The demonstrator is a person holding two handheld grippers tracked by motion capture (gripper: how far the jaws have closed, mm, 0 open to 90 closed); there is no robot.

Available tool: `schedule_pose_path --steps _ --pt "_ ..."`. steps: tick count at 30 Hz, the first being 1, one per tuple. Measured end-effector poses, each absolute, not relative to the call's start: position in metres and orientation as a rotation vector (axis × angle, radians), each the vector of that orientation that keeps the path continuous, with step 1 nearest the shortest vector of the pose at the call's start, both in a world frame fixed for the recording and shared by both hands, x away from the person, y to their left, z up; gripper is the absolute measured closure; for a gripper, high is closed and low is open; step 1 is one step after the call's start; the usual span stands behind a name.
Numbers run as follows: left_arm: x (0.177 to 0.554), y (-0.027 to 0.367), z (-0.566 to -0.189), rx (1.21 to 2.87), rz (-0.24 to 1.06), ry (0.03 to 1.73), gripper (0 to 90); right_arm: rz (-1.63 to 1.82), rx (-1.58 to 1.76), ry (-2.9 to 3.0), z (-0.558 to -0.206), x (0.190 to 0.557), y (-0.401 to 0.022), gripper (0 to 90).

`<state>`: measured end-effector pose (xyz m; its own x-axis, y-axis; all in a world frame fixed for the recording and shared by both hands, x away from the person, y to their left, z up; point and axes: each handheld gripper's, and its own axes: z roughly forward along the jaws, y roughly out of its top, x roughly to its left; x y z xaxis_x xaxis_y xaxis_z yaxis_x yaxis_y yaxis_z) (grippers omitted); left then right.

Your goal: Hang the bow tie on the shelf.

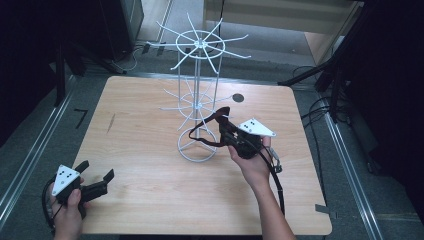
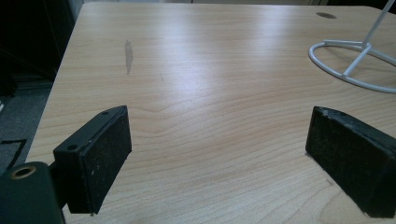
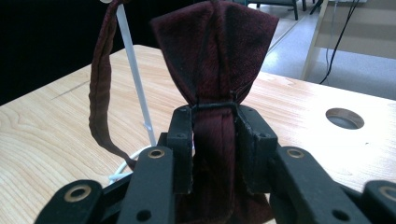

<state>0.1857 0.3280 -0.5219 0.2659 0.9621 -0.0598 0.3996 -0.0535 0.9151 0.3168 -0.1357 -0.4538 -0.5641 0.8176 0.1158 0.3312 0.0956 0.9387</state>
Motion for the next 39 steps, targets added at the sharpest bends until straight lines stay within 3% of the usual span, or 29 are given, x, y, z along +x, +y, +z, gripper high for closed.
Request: schedule_pose_path --steps 14,20,28,39 --pt "0.186 0.328 -0.522 1.621 0.772 1.284 7.6 1.487 1.137 1.932 -0.453 0.316 -0.142 66.5" --pt "0.186 0.328 -0.522 1.620 0.771 1.284 7.6 1.496 1.122 1.903 -0.452 0.314 -0.144 54.2" --pt "0.186 0.328 -0.522 1.619 0.771 1.285 7.6 1.485 1.090 1.925 -0.450 0.309 -0.147 46.6" --pt "0.186 0.328 -0.522 1.616 0.770 1.289 7.5 1.470 1.121 1.936 -0.450 0.301 -0.165 45.5"
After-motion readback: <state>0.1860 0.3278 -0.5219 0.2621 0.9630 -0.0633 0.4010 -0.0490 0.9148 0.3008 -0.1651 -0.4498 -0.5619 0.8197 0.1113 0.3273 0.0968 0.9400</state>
